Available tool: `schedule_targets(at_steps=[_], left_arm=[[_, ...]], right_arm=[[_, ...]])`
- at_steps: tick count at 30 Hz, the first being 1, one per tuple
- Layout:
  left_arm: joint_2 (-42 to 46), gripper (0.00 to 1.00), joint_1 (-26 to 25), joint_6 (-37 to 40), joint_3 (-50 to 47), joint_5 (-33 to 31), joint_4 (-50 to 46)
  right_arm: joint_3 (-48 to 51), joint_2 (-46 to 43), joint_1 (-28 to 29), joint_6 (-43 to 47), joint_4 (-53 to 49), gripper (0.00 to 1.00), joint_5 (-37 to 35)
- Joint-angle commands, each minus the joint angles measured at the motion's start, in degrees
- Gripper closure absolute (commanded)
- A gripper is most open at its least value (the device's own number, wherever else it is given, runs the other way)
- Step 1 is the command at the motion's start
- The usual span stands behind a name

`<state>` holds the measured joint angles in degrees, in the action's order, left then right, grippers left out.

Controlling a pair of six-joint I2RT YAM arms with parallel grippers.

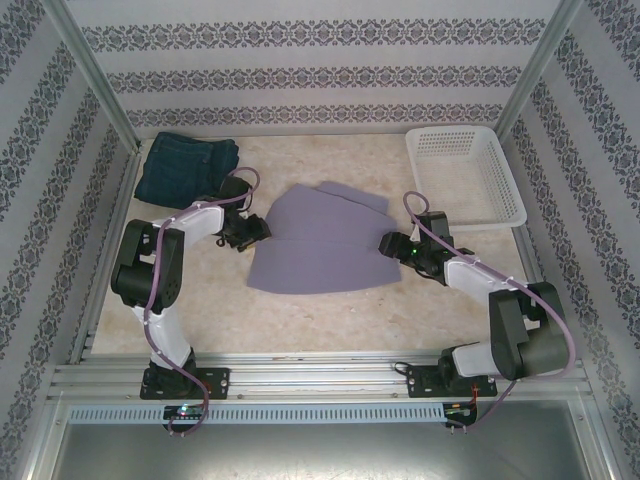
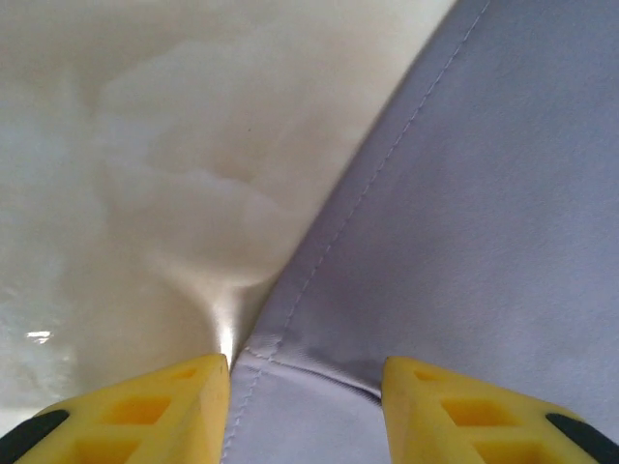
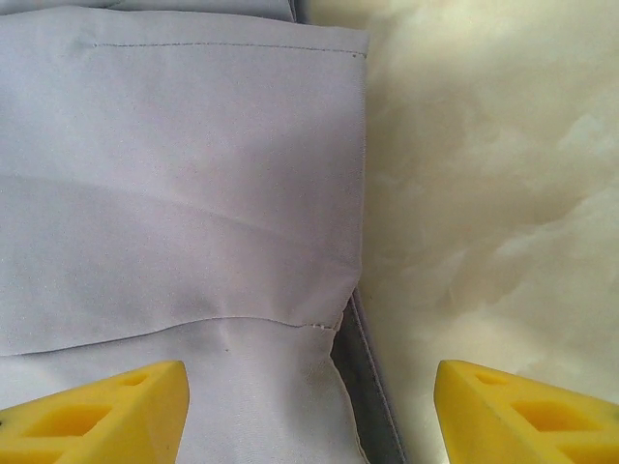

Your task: Fold and stack the skirts

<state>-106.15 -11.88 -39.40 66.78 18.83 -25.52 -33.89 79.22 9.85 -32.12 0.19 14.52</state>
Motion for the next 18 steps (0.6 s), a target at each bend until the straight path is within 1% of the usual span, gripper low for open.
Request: schedule_targets(at_steps=[1,4,7,9,12,13,14,15,18], left_arm=[[-0.82,0.54,0.43,-1.67,-0.63,0.92,3.8],[-2.13,0.57,0.37,-0.55,0.43,-0.32,2.26],[-2.84,0.64,0.4,-0.35,0.44,-0.24,1.5],[-2.42,0.75,0.39,-0.63,-0.16,-0.38,1.49],[-1.33,0.84,0.38,-0.47,-0.69,-1.08,1.37],[-1.13,0.89,0.39,-0.43,-0.62,-1.43,1.2],[-0.71,0.96,0.37,-0.08,-0.44,-1.71,1.02],[-0.21,1.0,0.43,0.32,-0.19,-2.21,0.56],[2.79,1.0,0.37,0.57,-0.27,-3.5,0.41]], right_arm=[[1.09,-1.1,-0.53,0.52,-0.33,0.32,-1.08],[1.37,-1.14,-0.53,0.28,0.16,0.32,-0.75],[1.26,-1.26,-0.57,0.35,0.19,0.32,-0.25],[1.19,-1.5,-0.53,0.56,0.18,0.32,0.15],[0.84,-1.7,-0.53,1.06,0.16,0.32,0.79],[0.77,-1.76,-0.55,1.36,0.29,0.32,1.15],[0.52,-1.7,-0.65,1.58,0.11,0.31,1.42],[0.28,-1.65,-0.67,1.72,-0.05,0.31,1.54],[-0.42,-1.32,-1.21,1.55,-0.04,0.31,3.18]])
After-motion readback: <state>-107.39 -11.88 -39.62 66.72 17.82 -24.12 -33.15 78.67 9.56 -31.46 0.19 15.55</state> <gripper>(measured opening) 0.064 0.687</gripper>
